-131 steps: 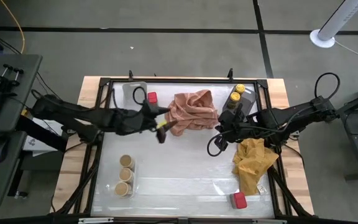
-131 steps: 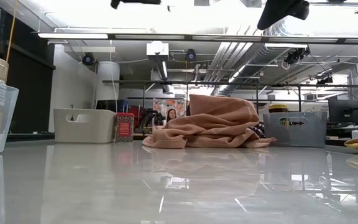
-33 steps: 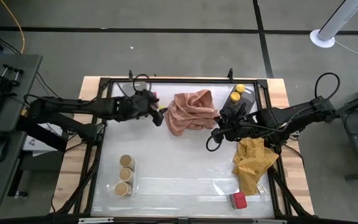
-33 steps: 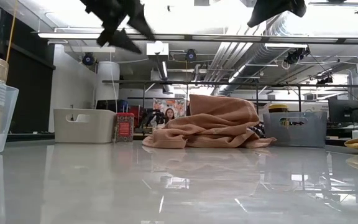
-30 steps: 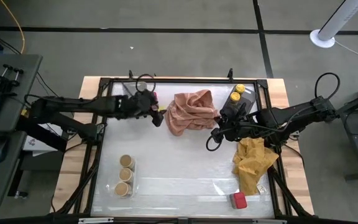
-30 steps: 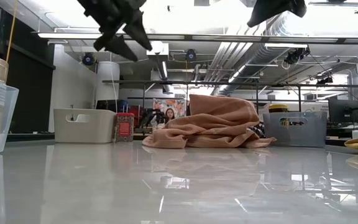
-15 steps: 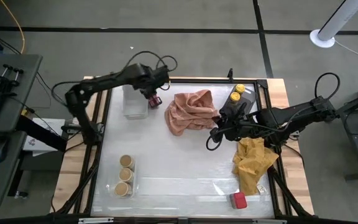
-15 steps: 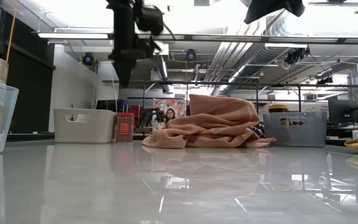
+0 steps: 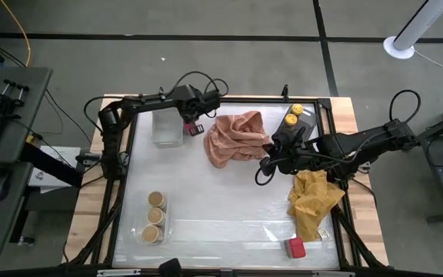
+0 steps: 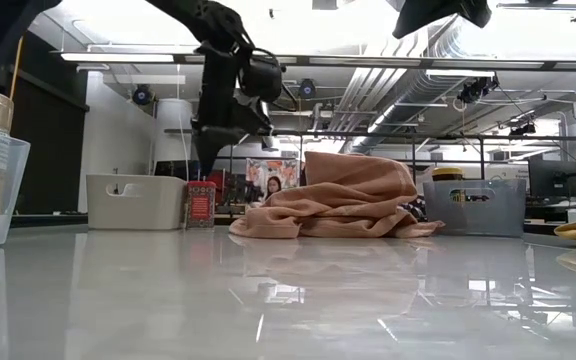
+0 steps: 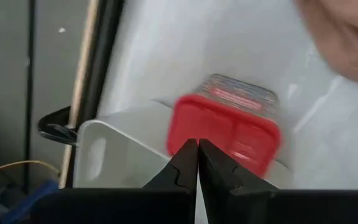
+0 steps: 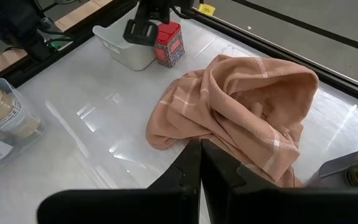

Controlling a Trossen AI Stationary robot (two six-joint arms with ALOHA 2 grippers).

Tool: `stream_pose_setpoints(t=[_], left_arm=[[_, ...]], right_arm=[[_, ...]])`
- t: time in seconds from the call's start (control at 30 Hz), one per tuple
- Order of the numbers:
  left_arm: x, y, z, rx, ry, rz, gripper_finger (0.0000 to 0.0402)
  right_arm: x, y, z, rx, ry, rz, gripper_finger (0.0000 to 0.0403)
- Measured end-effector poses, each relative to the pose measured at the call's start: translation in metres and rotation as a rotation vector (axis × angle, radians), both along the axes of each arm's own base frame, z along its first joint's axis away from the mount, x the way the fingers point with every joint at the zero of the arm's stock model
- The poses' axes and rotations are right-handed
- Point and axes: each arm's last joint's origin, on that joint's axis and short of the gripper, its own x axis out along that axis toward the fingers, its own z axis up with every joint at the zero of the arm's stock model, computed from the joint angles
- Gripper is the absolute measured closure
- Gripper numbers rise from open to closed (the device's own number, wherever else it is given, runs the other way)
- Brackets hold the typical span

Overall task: Sort spices by type
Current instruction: Put the top red seasoning can into the gray bin

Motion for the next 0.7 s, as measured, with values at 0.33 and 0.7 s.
stream_pose_setpoints(t=[0.33,0.7], left_arm=[[0.003,0.008,-0.018,0.006,0.061,0.014,0.0401],[0.009,-0.012,-0.02,-0.028,0.091,-0.02,0.0401]], right_arm=[[0.0,0.0,0.0,0.01,-0.004,-0.004,0.0402],[0.0,0.0,0.0,0.01,0.002,0.005,0.0402]])
